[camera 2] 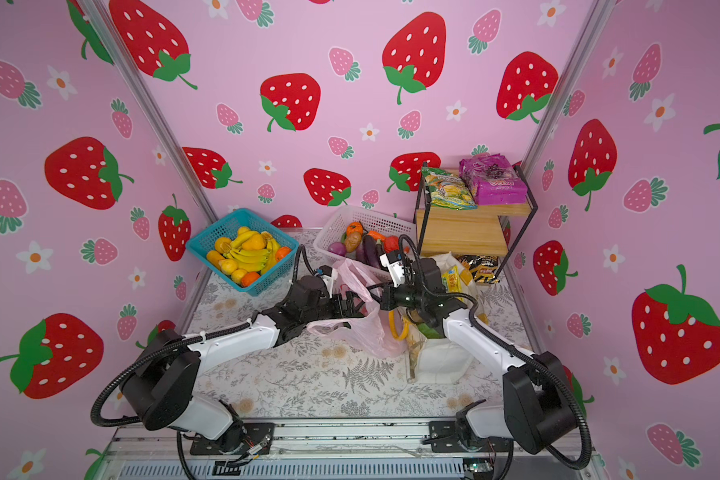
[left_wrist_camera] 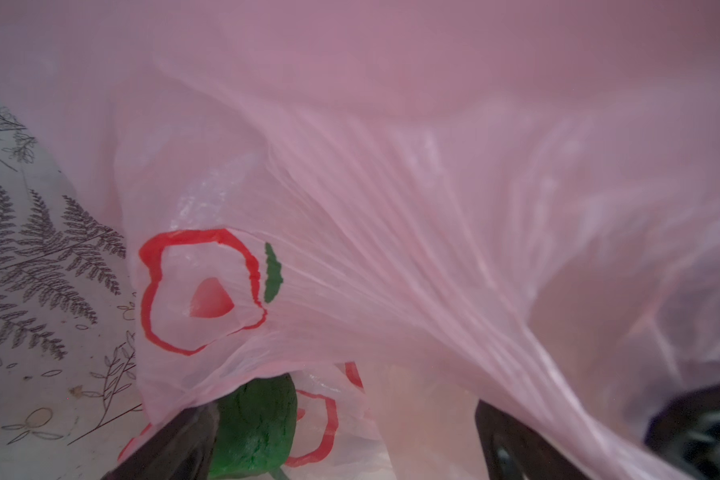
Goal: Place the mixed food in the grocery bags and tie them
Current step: 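Open the left gripper to drop the mango inside the bag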
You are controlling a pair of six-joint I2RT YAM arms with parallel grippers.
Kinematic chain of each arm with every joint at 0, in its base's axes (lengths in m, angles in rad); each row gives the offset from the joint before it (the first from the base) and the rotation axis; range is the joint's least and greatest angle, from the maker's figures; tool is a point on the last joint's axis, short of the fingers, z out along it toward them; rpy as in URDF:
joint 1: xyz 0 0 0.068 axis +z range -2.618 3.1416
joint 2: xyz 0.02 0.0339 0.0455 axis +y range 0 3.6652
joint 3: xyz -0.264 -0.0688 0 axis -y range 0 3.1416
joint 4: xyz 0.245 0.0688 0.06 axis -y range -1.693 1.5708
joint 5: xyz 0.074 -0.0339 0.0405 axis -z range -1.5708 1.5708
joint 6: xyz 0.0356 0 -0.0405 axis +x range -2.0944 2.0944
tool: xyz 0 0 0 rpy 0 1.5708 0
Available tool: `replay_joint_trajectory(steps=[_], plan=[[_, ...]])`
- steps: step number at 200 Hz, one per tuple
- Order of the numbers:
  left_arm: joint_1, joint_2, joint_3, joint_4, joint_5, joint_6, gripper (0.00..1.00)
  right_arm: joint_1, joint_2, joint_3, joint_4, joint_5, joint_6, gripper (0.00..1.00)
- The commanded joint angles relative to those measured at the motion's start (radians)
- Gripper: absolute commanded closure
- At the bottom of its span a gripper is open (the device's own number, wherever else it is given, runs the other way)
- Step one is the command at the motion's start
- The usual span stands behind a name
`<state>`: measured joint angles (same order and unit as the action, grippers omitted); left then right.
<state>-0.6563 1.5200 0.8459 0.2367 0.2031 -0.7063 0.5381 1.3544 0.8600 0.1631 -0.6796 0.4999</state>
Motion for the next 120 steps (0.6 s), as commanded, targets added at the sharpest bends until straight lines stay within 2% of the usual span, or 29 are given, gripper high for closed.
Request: replay_joint_trajectory(steps=[1, 71, 95, 120], plan=[[0.007, -0.061, -0.04, -0.074, 0.015, 0.061, 0.02, -0.007, -0.004, -0.015, -0.016, 0.008, -0.014, 1.0], [0.064, -0.325, -0.215, -0.234, -0.059, 0.155, 0.1, -0.012, 0.012, -0.021, -0.001, 0.005, -0.009, 1.0], [0.08, -0.317, -0.234, -0.264, -0.163, 0.139, 0.14, -0.012, 0.006, -0.027, 0.008, 0.008, -0.005, 1.0], [0.083, -0.247, -0.223, -0.253, -0.192, 0.131, 0.19, -0.012, 0.003, -0.022, 0.004, 0.002, -0.006, 1.0]])
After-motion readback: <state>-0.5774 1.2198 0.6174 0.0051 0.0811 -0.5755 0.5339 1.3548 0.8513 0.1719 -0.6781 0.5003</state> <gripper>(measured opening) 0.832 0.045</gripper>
